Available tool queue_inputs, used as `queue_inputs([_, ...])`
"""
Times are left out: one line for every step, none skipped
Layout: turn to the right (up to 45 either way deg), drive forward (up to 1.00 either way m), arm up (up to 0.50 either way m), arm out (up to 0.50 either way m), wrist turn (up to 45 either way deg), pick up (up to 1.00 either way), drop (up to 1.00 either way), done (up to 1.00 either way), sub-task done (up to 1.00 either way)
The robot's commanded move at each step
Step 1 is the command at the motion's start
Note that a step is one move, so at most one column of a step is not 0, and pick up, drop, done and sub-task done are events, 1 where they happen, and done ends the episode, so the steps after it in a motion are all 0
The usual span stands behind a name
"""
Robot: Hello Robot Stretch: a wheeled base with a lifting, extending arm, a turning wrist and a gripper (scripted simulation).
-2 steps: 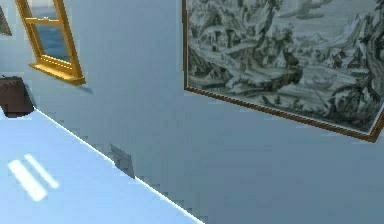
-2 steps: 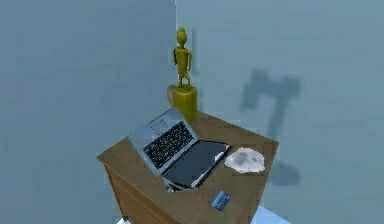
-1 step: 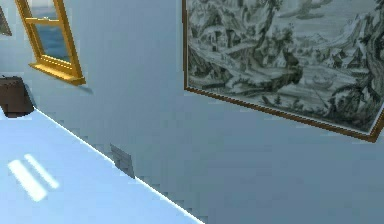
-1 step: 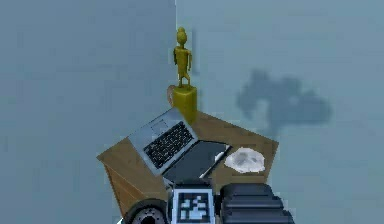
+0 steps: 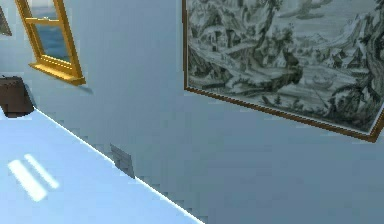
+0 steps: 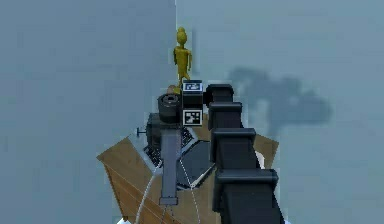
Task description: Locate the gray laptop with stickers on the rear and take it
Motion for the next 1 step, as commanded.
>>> queue_inputs([0.0,0.00,0.00,0.00,45.0,0.00,0.00,0.00,0.00])
